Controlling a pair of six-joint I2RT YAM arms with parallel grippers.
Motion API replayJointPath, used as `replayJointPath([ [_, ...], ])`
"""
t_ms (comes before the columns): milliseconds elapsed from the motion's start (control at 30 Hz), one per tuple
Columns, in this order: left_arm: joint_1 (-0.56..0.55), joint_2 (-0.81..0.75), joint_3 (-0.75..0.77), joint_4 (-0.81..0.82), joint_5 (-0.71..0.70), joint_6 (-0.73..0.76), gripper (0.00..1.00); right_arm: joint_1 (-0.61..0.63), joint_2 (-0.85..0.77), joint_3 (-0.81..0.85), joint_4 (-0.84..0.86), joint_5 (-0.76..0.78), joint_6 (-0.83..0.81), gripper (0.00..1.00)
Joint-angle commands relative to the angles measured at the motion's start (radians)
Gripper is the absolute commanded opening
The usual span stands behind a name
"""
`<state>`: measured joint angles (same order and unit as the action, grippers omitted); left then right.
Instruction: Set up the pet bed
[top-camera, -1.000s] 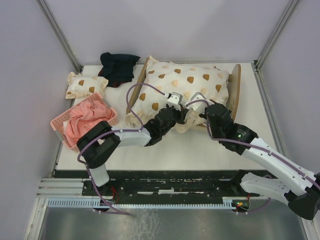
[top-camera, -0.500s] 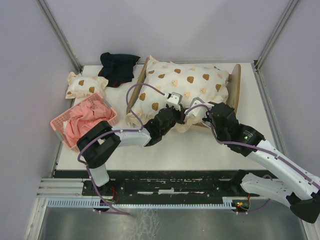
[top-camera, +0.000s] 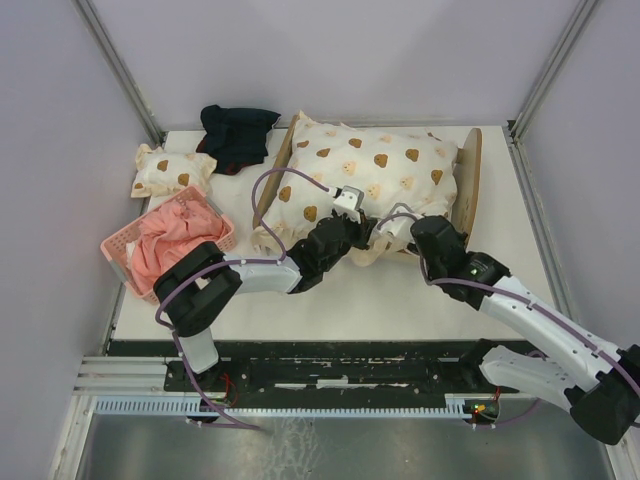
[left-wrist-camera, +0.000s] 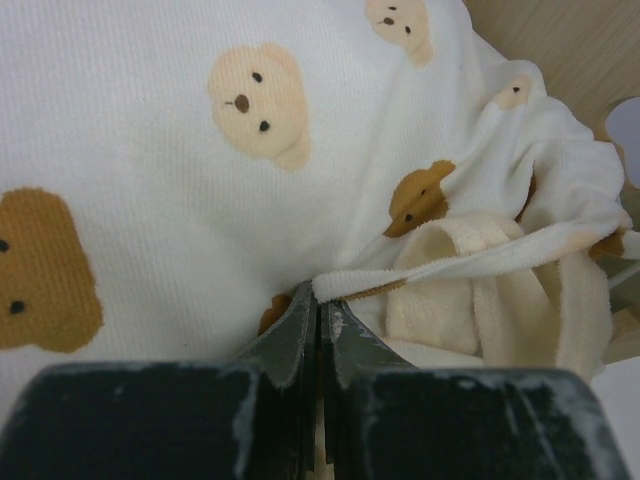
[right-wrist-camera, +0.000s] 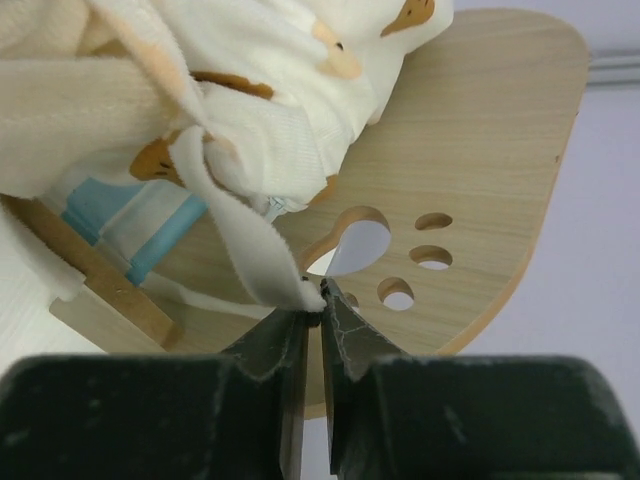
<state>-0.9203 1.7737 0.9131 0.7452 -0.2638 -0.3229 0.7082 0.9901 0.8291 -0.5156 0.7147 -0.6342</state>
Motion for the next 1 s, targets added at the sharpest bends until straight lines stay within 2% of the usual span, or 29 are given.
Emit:
replayJointPath([
  [0,0.008,-0.026,-0.017,0.020,0.006,-0.046,0.03,-0.043,0.002,-0.013,0.070,-0.003,0.107,0.21],
  [100,0.008,-0.029,-0.016,0.020,0.009,-0.051,0.03,-0.048,0.016,0.006,0.032,-0.025,0.193,0.32],
  [200,0.008,-0.030,-0.016,0.020,0.014,-0.057,0.03,-0.047,0.035,0.060,-0.070,-0.069,0.310,0.39],
  [433,0.007,-0.025,-0.014,0.025,0.027,-0.069,0.03,-0.046,0.013,0.214,-0.215,-0.124,0.704,0.56],
  [600,0.006,-0.028,-0.015,0.023,0.032,-0.073,0.03,-0.049,-0.009,0.275,-0.303,0.037,0.796,0.61],
  [700,0.005,-0.030,-0.013,0.022,0.032,-0.075,0.03,-0.047,-0.003,0.305,-0.376,0.095,0.825,0.59],
  [800,0.006,-0.028,-0.009,0.017,0.035,-0.074,0.03,-0.048,0.008,0.303,-0.449,0.103,0.885,0.58],
  [967,0.006,-0.031,-0.007,0.013,0.031,-0.073,0.03,-0.048,0.011,0.233,-0.460,0.110,0.904,0.58],
])
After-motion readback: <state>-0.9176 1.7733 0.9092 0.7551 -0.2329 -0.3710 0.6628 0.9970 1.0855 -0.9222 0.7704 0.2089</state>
